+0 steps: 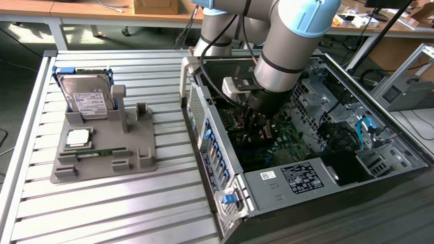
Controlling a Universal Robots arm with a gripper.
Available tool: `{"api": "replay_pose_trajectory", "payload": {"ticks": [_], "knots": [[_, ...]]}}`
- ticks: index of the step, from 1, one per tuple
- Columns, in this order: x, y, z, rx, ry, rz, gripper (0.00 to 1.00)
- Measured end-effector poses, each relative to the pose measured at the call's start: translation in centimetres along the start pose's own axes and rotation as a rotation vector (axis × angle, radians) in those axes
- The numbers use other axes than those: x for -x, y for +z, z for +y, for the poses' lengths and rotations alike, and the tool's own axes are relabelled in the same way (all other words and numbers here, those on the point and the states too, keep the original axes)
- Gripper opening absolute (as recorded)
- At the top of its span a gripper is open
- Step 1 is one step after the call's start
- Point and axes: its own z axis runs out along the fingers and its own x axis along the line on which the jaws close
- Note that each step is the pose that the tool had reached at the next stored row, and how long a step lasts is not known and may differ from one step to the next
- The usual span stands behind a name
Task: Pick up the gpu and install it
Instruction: 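Insert the gpu into the slot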
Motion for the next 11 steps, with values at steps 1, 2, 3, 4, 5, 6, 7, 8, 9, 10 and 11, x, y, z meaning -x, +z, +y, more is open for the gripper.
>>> {"api": "replay_pose_trajectory", "payload": {"ticks": [1, 2, 3, 4, 5, 6, 7, 8, 9, 10, 11], "knots": [[0.00, 0.01, 0.00, -0.0002, 0.000, 0.0030, 0.27], [0.00, 0.00, 0.01, -0.0004, 0.000, 0.0104, 0.27], [0.00, 0.00, 0.01, -0.0009, 0.001, 0.0183, 0.27], [0.00, -0.01, 0.01, -0.0014, 0.001, 0.0278, 0.27], [0.00, 0.00, 0.00, -0.0019, 0.001, 0.0349, 0.27], [-0.01, 0.00, 0.00, -0.0019, 0.001, 0.0366, 0.27], [-0.01, 0.00, 0.00, -0.0019, 0.001, 0.0368, 0.27], [0.00, -0.01, 0.00, -0.0019, 0.001, 0.0371, 0.27], [0.02, -0.01, 0.00, -0.0019, 0.001, 0.0371, 0.27], [0.06, -0.01, 0.01, -0.0018, 0.001, 0.0372, 0.27], [0.13, -0.01, 0.02, -0.0019, 0.001, 0.0375, 0.27]]}}
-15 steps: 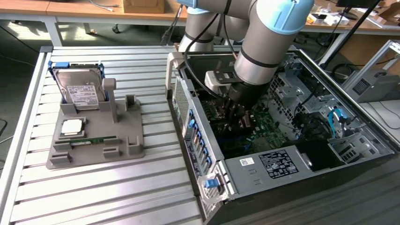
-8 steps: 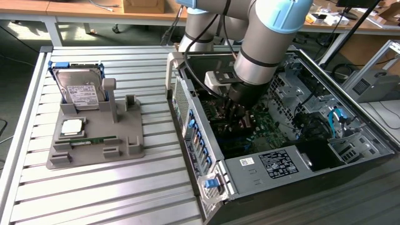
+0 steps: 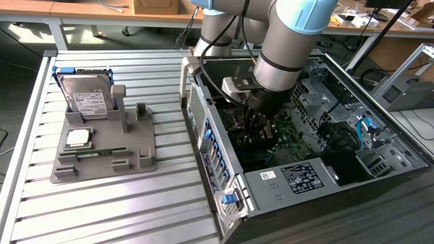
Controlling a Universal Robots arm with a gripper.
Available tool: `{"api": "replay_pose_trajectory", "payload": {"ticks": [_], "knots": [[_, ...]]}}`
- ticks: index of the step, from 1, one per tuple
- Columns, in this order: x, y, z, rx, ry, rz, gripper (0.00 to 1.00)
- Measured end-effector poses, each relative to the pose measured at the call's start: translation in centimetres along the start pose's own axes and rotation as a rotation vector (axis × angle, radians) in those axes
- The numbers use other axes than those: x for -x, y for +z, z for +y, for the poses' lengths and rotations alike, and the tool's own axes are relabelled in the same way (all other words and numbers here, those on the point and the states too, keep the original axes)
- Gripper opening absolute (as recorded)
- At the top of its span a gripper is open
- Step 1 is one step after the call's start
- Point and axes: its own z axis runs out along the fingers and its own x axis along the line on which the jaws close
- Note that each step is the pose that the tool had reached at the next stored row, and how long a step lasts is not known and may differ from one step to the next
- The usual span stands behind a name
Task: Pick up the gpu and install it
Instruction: 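Insert the gpu into the slot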
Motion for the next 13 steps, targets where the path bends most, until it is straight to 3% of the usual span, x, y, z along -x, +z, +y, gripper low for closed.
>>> {"api": "replay_pose_trajectory", "payload": {"ticks": [4, 13], "knots": [[0.18, -0.01, 0.01, -0.0003, 0.000, 0.0074, 0.27], [0.22, 0.00, 0.01, -0.0019, -0.036, 0.0080, 0.27]]}}
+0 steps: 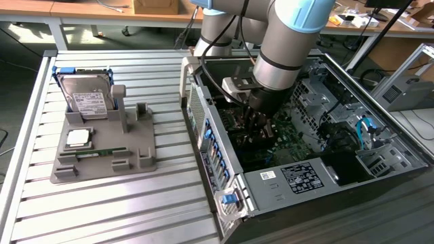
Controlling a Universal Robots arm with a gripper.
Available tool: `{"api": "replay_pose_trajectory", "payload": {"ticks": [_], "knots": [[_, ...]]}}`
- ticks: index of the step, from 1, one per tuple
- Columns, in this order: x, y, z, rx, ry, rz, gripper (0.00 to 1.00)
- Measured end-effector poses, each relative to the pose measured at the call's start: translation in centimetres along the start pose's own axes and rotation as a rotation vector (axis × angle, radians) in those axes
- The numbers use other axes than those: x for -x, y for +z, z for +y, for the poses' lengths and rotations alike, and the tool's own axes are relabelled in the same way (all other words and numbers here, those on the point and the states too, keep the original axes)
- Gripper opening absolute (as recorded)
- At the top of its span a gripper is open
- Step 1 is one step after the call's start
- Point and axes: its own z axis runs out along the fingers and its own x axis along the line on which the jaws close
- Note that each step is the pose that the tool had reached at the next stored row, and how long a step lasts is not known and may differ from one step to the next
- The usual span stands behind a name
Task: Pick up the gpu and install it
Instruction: 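Insert the gpu into the slot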
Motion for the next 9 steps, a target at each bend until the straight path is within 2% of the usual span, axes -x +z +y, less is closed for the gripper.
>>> {"api": "replay_pose_trajectory", "payload": {"ticks": [9], "knots": [[0.00, 0.14, 0.00, 0.0000, -0.005, -0.0043, 0.27]]}}
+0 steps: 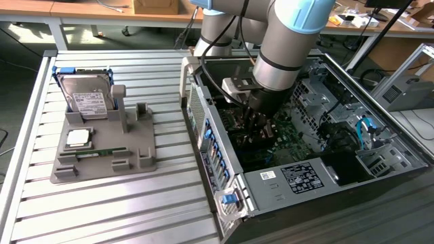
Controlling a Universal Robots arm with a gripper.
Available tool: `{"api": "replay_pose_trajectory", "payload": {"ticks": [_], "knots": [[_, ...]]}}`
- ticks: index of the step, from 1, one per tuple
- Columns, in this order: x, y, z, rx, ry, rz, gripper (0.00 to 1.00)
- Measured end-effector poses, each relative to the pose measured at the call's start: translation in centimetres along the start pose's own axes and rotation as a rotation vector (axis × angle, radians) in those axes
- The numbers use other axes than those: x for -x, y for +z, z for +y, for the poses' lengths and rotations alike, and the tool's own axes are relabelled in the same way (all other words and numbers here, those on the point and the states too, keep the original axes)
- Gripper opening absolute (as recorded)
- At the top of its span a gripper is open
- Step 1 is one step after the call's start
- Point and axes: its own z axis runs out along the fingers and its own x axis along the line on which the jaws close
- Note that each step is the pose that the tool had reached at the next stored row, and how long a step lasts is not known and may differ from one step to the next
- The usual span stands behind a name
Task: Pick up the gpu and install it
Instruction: 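Insert the gpu into the slot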
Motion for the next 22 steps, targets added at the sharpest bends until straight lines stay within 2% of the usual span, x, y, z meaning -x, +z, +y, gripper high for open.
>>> {"api": "replay_pose_trajectory", "payload": {"ticks": [6, 22], "knots": [[0.01, 0.04, -0.01, -0.0009, -0.012, -0.0010, 0.27], [0.01, 0.04, 0.00, -0.0007, -0.017, 0.0008, 0.27]]}}
